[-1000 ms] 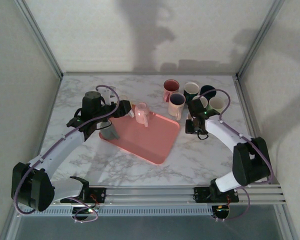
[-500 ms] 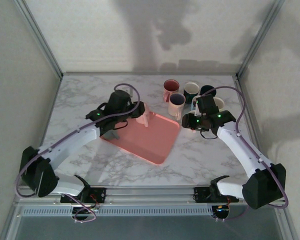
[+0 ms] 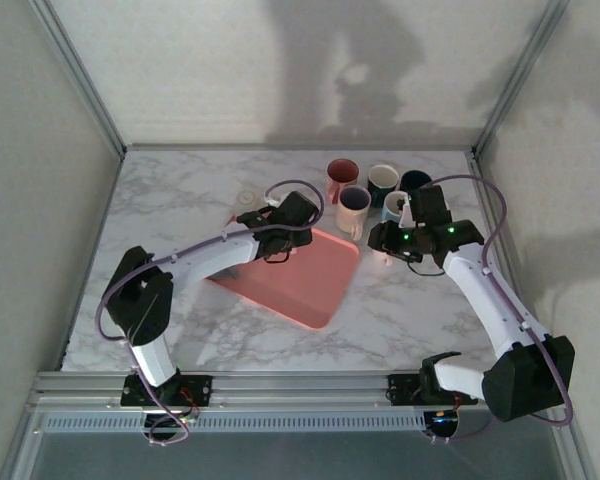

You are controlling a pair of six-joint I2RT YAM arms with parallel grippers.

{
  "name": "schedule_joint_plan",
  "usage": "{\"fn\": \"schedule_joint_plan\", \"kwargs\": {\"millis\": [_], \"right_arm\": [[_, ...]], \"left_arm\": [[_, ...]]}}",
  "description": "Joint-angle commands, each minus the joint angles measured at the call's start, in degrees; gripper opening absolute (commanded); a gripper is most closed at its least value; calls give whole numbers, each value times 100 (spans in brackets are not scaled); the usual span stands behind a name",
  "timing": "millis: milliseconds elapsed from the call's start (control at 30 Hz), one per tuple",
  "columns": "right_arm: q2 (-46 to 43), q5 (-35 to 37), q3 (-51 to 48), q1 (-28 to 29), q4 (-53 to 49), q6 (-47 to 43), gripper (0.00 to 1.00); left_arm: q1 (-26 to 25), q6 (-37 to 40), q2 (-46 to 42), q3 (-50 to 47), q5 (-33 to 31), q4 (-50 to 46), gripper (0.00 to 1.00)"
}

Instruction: Turn the mug right side up

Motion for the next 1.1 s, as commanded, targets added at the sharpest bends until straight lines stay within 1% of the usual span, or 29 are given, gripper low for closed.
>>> {"fn": "schedule_joint_plan", "kwargs": {"millis": [0, 133, 267, 333, 733, 867, 967, 1067], "right_arm": [[54, -252, 252, -110, -83, -116, 49], [173, -392, 313, -237, -61, -245, 49], [229, -528, 287, -361, -17, -325, 49], [221, -601, 253, -416, 13, -336, 49], [153, -703, 97, -505, 126, -299, 49], [145, -704, 110, -505, 123, -282, 48], [147, -684, 145, -498, 98, -300, 48], [144, -639, 163, -505, 80, -299, 49]], "left_arm": [[-55, -310, 240, 240, -437, -360, 51], [-55, -387, 484, 299, -447, -315, 47], [-55, -393, 789, 453, -364, -362, 46], [-46, -405, 886, 512, -473, -446, 45], [50, -380, 1127, 478, -581, -504, 39], [104, -327, 1101, 437, -606, -501, 32], [115, -272, 1094, 503, -702, -593, 21], [115, -213, 1032, 495, -680, -558, 13]]}}
